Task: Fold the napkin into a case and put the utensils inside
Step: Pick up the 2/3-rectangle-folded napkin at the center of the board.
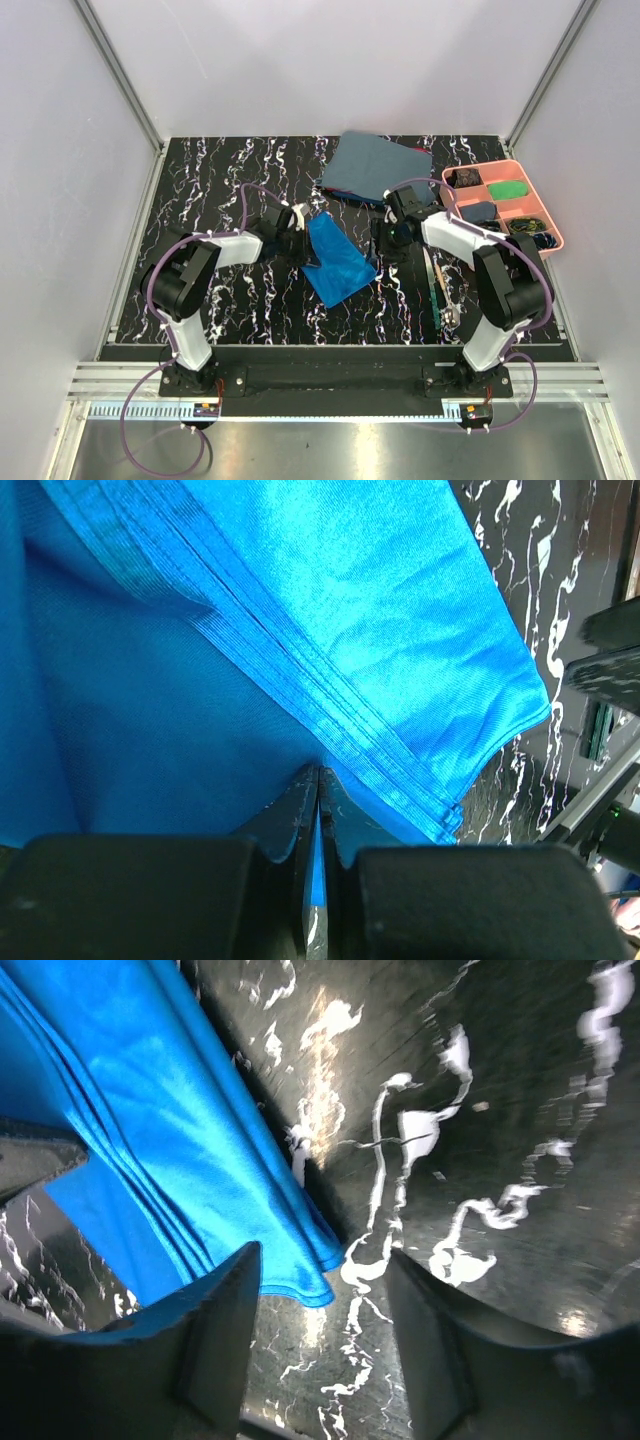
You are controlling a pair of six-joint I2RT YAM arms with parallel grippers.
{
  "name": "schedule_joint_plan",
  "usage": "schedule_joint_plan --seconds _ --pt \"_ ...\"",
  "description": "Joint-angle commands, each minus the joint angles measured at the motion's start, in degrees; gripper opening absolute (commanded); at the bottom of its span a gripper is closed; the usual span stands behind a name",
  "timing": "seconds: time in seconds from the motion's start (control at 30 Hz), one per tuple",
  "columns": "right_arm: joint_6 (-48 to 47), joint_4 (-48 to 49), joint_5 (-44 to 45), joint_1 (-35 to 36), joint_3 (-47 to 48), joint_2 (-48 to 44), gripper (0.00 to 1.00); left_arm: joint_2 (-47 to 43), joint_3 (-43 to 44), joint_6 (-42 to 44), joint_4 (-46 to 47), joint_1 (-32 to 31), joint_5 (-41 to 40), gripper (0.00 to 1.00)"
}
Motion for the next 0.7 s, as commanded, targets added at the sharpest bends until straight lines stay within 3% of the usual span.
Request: schedule_joint_plan --seconds 0.0,0.17,0.27,0.33,0.4,0.6,0.67 --pt "-2.4 0.9 -6.4 0.4 0.3 2.1 0.58 0.6 -2.0 2.1 -1.9 0.0 1.1 0.08" --pt "-1.6 4.3 -9.7 0.5 -3.0 2.6 0.49 -0.1 -2.5 3.9 -2.2 -0.1 1.6 0.08" --pt "-1.4 5.4 -10.7 0.4 -4.6 2.6 0.36 -0.7 -2.6 5.2 -3.6 -0.2 0.2 0.08" --pt "-1.0 6.2 -11.7 0.5 -6.3 2.1 0.18 -1.3 -2.6 5.6 -4.4 -0.2 -0.8 0.08" --pt "1.0 8.6 -13.3 0.8 -9.6 -0.3 0.09 -2.5 -2.9 5.6 -5.3 -0.4 -2.5 0.1" --pt "13.6 17.7 -19.0 1.3 -19.5 -9.5 0.03 -16.6 -7.3 1.6 -4.2 -5.6 -14.1 0.46" --pt "18.6 21.5 -18.9 3.0 -22.5 -12.2 0.03 -22.6 -9.3 0.5 -3.4 -9.2 -19.7 0.5"
